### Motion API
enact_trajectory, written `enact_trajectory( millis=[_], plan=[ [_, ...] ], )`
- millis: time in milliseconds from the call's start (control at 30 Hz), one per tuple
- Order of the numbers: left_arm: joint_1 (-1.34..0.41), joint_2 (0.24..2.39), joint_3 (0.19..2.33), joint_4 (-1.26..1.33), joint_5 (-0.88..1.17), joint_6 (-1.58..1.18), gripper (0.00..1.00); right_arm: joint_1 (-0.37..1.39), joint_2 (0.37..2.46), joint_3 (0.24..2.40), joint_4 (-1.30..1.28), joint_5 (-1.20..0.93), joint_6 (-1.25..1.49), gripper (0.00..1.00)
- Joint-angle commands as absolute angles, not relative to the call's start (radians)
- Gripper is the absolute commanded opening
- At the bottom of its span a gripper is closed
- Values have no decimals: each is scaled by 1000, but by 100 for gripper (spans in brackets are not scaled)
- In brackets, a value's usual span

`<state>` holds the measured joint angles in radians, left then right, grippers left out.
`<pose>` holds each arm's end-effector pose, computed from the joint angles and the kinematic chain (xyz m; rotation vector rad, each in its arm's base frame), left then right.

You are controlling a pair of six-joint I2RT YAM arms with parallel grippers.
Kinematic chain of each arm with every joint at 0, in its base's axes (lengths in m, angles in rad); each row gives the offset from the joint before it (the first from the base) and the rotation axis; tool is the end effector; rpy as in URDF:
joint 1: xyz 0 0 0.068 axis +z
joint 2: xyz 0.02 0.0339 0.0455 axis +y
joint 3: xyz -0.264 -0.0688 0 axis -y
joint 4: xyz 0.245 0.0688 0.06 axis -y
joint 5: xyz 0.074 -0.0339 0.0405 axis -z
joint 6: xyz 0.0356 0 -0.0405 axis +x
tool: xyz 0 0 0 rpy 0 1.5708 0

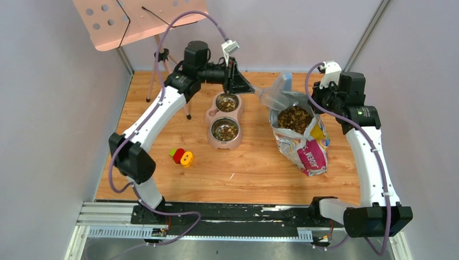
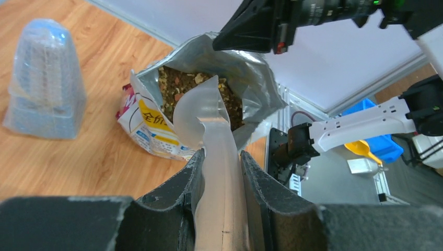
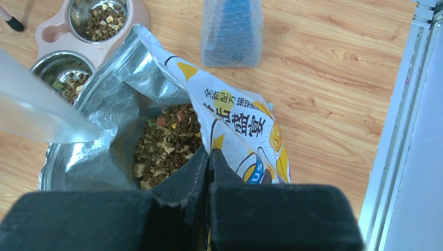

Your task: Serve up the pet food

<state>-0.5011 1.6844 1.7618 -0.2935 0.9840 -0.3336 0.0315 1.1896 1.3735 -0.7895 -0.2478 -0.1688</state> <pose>0.3200 -0.2091 0.4345 0.9105 1.7039 -1.4476 0.2405 0.0163 0.4006 -0.3557 2.1321 0.1905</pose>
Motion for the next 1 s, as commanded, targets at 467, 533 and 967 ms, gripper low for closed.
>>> enact_trajectory(
  millis=[467,533,967],
  plan=[
    [-707,1960,2116,-618,617,-176,0,35,1190,1476,-775,-304,-160,0],
    [-722,1984,2149,-665,581,-158,0,36,1204,1502,-776,-309,-153,0],
    [-810,2152,2275,-719,452,-7,0,51,1237,1549,-776,-346,-120,0]
  ],
)
